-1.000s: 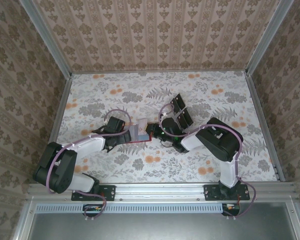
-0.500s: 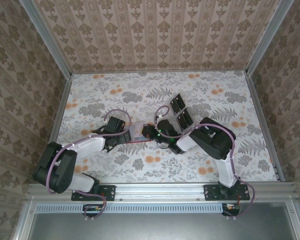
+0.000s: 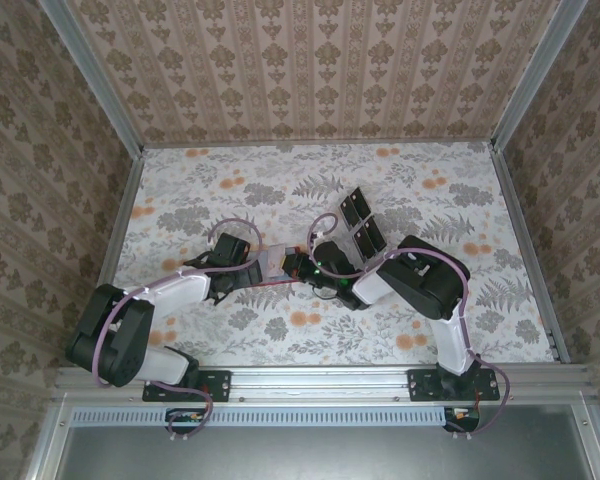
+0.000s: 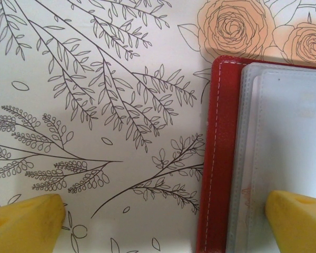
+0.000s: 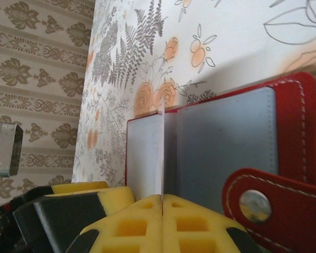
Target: Put the credit cards into the card holder
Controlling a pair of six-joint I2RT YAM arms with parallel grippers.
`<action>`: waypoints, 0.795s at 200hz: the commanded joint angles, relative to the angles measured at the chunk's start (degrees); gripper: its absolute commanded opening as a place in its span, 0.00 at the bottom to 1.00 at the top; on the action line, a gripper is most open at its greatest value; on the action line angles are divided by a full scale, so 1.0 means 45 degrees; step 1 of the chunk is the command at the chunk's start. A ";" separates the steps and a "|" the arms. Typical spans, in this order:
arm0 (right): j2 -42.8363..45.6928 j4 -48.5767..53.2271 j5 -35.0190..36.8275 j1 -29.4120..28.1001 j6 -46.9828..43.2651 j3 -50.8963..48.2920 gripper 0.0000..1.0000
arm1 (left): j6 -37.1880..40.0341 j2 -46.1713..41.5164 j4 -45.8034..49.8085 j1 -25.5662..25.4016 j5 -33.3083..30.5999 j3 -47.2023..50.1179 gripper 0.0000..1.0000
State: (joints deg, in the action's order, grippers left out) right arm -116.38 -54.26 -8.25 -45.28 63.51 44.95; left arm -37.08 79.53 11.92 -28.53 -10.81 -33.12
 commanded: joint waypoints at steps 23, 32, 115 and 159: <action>-0.0184 -0.0618 -0.0228 -0.0074 0.0297 -0.0573 0.00 | -0.0186 0.0234 0.0932 -0.0016 -0.0185 0.0427 1.00; -0.0186 -0.0601 -0.0255 -0.0057 0.0335 -0.0595 0.00 | -0.0183 0.0238 0.0943 -0.0007 -0.0190 0.0427 1.00; -0.0390 0.0213 -0.1135 -0.0049 0.0613 -0.0159 0.00 | -0.0179 0.0276 0.0959 -0.0007 -0.0186 0.0407 1.00; -0.0694 0.0085 -0.1380 0.0024 0.0821 -0.0146 0.00 | -0.0194 0.0291 0.0957 -0.0010 -0.0192 0.0388 1.00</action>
State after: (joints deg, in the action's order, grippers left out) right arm -117.19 -55.20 -11.66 -45.25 66.43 43.79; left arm -37.10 79.53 11.92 -28.53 -10.83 -33.12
